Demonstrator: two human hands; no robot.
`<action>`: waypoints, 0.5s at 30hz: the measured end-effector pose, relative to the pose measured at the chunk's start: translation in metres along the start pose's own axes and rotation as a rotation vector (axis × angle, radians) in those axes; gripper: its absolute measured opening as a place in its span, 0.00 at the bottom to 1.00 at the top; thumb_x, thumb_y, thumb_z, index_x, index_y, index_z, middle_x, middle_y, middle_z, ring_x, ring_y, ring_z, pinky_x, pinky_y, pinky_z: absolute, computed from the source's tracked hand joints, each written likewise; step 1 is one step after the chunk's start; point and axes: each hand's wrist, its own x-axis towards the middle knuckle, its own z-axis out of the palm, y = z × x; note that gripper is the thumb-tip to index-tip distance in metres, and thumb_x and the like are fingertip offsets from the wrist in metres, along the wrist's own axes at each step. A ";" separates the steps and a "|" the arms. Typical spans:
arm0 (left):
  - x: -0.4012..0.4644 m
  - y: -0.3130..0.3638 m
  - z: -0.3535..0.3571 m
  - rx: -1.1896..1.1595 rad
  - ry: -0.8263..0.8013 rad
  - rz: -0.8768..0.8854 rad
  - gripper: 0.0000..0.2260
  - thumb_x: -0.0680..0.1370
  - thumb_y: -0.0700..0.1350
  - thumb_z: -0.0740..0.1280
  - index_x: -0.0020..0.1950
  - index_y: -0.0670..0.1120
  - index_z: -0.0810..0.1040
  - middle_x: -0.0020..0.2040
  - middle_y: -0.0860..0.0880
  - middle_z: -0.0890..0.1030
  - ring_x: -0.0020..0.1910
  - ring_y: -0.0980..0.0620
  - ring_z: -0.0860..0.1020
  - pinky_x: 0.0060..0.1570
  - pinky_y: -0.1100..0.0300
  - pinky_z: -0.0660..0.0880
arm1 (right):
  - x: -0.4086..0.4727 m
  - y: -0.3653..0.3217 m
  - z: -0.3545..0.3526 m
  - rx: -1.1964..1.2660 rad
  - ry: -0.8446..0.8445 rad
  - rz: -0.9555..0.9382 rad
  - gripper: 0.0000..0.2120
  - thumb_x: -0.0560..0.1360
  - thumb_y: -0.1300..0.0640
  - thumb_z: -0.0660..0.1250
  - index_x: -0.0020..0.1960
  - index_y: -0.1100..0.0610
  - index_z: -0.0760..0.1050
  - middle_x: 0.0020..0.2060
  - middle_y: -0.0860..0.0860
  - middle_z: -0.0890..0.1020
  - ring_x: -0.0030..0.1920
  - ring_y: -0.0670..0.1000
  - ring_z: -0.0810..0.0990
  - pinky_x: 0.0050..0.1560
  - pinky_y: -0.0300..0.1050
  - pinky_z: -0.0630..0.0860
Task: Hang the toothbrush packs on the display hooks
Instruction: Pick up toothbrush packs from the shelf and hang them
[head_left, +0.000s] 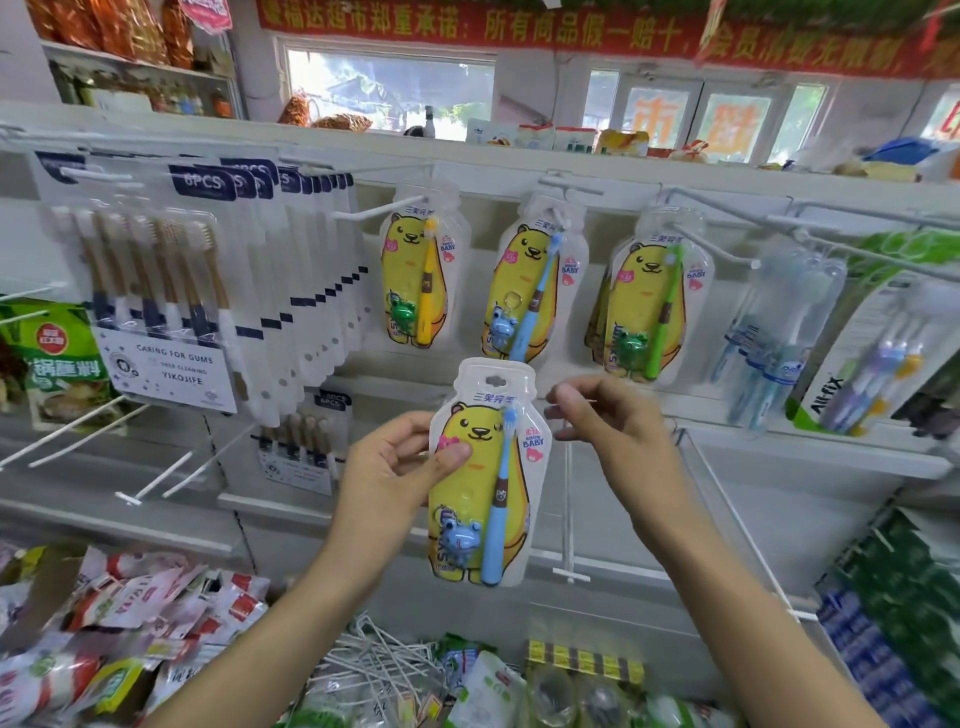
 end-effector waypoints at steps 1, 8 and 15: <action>0.001 0.001 0.002 -0.006 -0.001 0.004 0.11 0.70 0.42 0.73 0.52 0.42 0.82 0.47 0.46 0.87 0.44 0.49 0.86 0.39 0.57 0.83 | -0.008 -0.004 0.000 0.038 -0.053 -0.004 0.09 0.76 0.54 0.70 0.50 0.60 0.81 0.44 0.53 0.85 0.46 0.51 0.83 0.44 0.42 0.82; 0.000 0.000 0.016 0.001 -0.046 0.010 0.11 0.71 0.44 0.72 0.52 0.44 0.82 0.47 0.47 0.87 0.44 0.49 0.86 0.37 0.58 0.81 | -0.026 -0.003 -0.003 0.011 -0.184 0.004 0.07 0.74 0.64 0.73 0.52 0.61 0.82 0.46 0.54 0.87 0.46 0.53 0.86 0.47 0.47 0.83; -0.021 -0.020 0.014 0.053 -0.234 -0.083 0.15 0.69 0.40 0.73 0.55 0.45 0.82 0.49 0.50 0.87 0.47 0.51 0.86 0.45 0.63 0.80 | -0.027 -0.023 -0.011 0.084 -0.101 -0.054 0.08 0.71 0.59 0.73 0.49 0.60 0.82 0.45 0.53 0.87 0.45 0.53 0.87 0.44 0.45 0.83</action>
